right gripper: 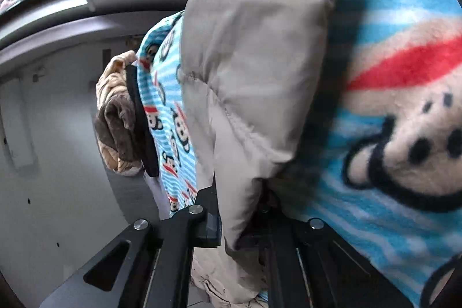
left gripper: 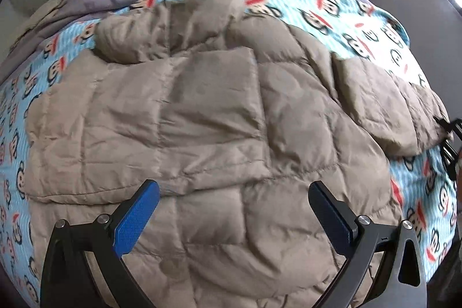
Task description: Fold large clothes
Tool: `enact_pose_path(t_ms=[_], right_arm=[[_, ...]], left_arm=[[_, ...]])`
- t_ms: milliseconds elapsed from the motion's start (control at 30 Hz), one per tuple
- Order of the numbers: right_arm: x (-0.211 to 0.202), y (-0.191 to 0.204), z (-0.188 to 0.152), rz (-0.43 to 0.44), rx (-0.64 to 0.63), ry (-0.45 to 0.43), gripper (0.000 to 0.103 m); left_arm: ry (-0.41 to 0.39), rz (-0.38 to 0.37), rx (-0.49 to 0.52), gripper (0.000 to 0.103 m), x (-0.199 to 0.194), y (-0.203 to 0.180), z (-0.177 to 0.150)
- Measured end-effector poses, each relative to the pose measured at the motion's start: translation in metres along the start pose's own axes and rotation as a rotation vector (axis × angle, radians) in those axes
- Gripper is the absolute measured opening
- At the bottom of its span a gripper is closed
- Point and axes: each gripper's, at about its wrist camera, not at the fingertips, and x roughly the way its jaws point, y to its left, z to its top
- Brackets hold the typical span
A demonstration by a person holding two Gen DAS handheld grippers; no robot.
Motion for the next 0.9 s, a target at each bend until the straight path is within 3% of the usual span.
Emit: enact_pose_path(t_ms=[100, 267, 433, 533, 633, 733, 800, 900], right_arm=[[-0.003, 0.036, -0.013, -0.022, -0.137, -0.031, 0.007], [0.013, 0.118, -0.063, -0.014, -0.440, 0.019, 0.007], [0.054, 0.199, -0.170, 0.025, -0.817, 0.131, 0.007], [0.086, 0.226, -0.256, 0.044, -1.050, 0.214, 0.007], [0.116, 0.218, -0.342, -0.001, -1.252, 0.301, 0.007], [0.155, 0.185, -0.425, -0.099, -1.445, 0.399, 0.007], [0.185, 0.155, -0.457, -0.174, -1.498, 0.467, 0.007], [0.216, 0.120, -0.464, -0.297, -1.436, 0.518, 0.007]], left_arm=[[-0.005, 0.021, -0.033, 0.103, -0.003, 0.016, 0.002], [-0.056, 0.078, -0.073, 0.103, -0.012, 0.049, 0.005], [-0.087, 0.106, -0.140, 0.103, -0.017, 0.092, 0.005], [-0.093, 0.128, -0.153, 0.103, -0.019, 0.116, 0.001], [-0.096, 0.157, -0.174, 0.103, -0.020, 0.144, -0.005], [-0.088, 0.166, -0.215, 0.103, -0.021, 0.173, -0.011], [-0.092, 0.173, -0.240, 0.103, -0.021, 0.191, -0.014], [-0.096, 0.167, -0.266, 0.103, -0.020, 0.210, -0.015]])
